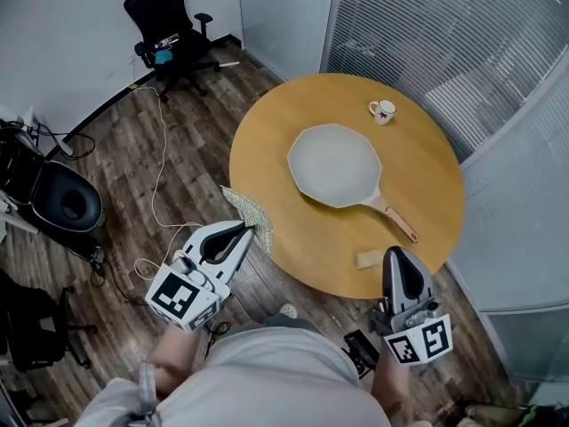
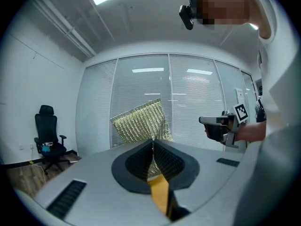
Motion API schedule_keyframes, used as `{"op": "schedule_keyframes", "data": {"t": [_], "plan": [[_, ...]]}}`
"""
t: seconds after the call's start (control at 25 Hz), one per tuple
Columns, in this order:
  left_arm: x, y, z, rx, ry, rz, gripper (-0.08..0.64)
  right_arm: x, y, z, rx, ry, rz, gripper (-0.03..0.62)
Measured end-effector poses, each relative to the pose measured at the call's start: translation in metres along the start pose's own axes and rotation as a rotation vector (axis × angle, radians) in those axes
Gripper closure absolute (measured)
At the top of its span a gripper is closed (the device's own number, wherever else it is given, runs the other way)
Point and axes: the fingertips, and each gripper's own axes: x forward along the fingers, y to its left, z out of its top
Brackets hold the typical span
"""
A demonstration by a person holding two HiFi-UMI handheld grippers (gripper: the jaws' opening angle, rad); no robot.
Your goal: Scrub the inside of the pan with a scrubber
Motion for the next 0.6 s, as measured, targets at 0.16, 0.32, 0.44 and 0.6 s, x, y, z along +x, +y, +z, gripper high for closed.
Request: {"op": "schedule_keyframes", "data": {"t": [0.16, 0.32, 0.44, 0.6], "plan": [[0.013, 0.0, -0.005, -0.006, 0.006, 0.01, 0.541, 0.006, -0.016, 0.0, 0.006, -0.006, 0.007, 0.572], [0.022, 0.0, -0.006, -0.008, 0.003, 0.021, 0.542, 0.005, -0.027, -0.002, 0.008, -0.004, 0.008, 0.572], [0.028, -0.002, -0.005, -0.007, 0.003, 0.022, 0.541, 0.004, -0.036, -0.002, 0.012, -0.003, 0.003, 0.572], [0.029, -0.002, -0.005, -0.004, 0.012, 0.024, 0.543, 0.005, -0.043, -0.003, 0.013, -0.002, -0.005, 0.572]]}}
